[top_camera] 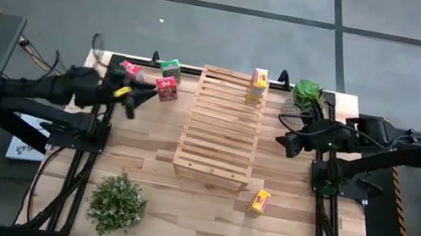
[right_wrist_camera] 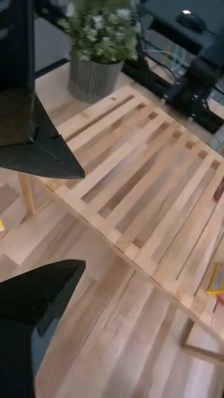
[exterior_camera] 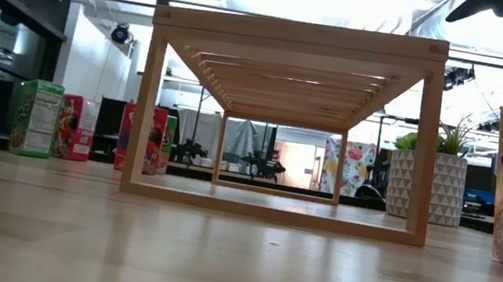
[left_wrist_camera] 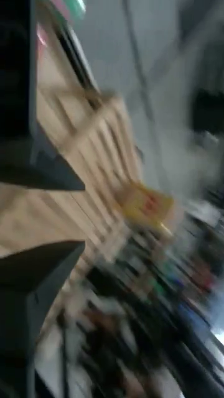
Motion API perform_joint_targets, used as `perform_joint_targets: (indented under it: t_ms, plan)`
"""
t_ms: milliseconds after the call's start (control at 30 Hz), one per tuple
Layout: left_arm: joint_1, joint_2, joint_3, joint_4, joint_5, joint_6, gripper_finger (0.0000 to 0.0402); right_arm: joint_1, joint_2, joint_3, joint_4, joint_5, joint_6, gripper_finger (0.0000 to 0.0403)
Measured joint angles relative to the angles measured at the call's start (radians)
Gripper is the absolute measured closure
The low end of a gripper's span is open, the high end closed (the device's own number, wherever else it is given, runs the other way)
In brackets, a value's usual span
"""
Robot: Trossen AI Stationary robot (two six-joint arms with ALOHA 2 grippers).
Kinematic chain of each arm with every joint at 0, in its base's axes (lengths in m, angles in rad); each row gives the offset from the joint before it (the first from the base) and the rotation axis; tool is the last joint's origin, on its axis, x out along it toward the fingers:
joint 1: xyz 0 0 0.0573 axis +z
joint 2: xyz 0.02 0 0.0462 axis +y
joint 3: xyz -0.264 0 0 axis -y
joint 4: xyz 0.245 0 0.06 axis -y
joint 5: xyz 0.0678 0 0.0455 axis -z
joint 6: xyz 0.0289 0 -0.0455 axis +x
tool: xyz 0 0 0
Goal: Stack cereal on shelf
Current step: Put the right red cereal box on the shelf
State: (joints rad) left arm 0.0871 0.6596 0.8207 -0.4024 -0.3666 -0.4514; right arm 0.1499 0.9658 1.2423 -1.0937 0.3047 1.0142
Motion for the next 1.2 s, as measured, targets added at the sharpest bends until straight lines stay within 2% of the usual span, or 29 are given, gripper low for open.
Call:
perform_joint_targets:
  t_ms: [133,300,533,700,833,1033,1200]
  plan:
    - [0.101,0.176,0.173,-0.299,0.041,-0.028,0.0201,-0.001,-0.018,0.000,0.000,-0.012,-0.068,0.0187]
    - [0.262,0.344,0.277,-0.514,0.146,0.006,0.0144,-0.001,-0.034,0.000,0.000,-0.013,-0.122,0.0187]
    - [0.547,0.555,0.283,-0.519,0.425,0.200,0.0122,-0.001,-0.037,0.000,-0.009,-0.013,-0.129,0.0187]
    - [0.669,0.662,0.282,-0.522,0.497,0.269,0.0121,-0.001,-0.037,0.000,-0.008,0.010,-0.113,0.0187]
    - [0.698,0.684,0.282,-0.517,0.506,0.338,0.0121,-0.001,-0.037,0.000,-0.008,0.041,-0.079,0.0187]
    - [0.689,0.681,0.283,-0.461,0.405,0.449,0.0121,-0.001,-0.037,0.000,-0.006,0.081,-0.046,0.0187]
    - [0.689,0.726,0.283,-0.463,0.406,0.517,0.0121,-0.001,-0.036,0.000,-0.001,0.085,-0.033,0.0187]
